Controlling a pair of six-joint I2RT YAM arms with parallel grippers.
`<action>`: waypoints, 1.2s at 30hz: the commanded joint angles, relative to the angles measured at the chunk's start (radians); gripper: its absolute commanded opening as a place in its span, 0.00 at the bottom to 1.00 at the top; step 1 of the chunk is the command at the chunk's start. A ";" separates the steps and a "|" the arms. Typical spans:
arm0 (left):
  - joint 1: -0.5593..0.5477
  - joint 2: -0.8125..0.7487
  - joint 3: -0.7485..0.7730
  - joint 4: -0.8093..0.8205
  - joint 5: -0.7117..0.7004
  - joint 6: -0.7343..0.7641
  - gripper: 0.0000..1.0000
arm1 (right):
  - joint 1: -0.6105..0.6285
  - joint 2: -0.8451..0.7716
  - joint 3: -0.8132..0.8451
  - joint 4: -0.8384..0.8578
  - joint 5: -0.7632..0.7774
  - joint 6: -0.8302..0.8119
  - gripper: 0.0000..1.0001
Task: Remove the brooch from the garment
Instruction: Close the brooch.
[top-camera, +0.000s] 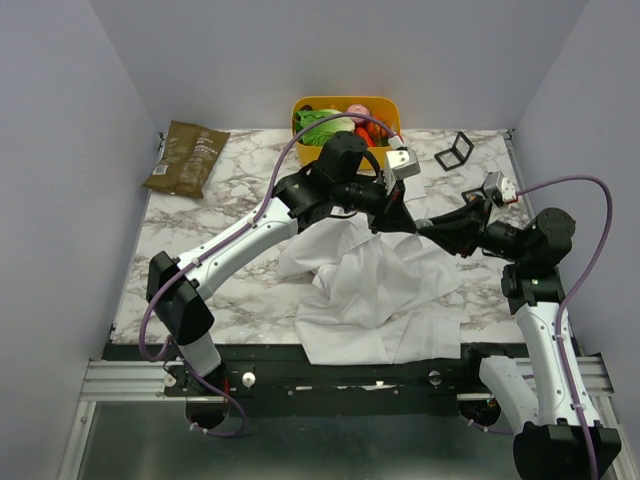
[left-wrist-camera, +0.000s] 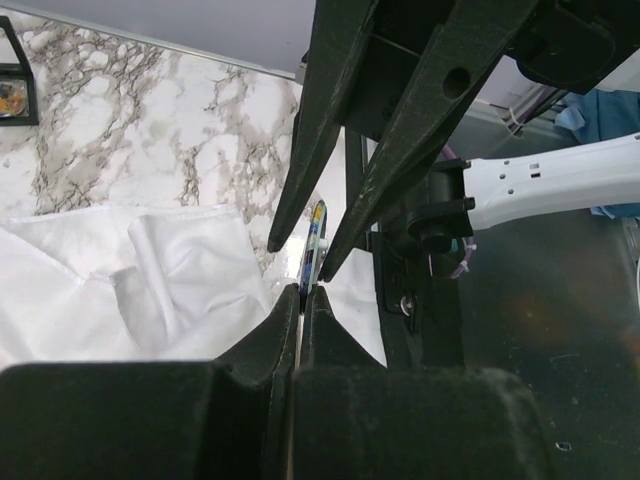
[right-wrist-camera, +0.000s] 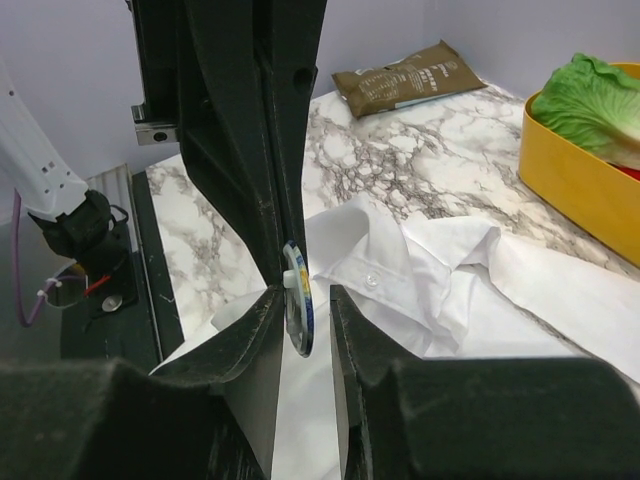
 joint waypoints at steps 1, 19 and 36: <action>-0.023 0.016 0.067 -0.042 -0.009 0.036 0.00 | -0.009 -0.005 0.022 -0.021 0.018 -0.016 0.33; -0.035 -0.004 0.068 -0.070 -0.035 0.072 0.00 | -0.009 -0.002 0.018 -0.021 0.024 -0.019 0.33; -0.035 -0.033 0.059 -0.061 -0.030 0.066 0.00 | -0.021 0.000 0.018 -0.009 0.012 -0.001 0.33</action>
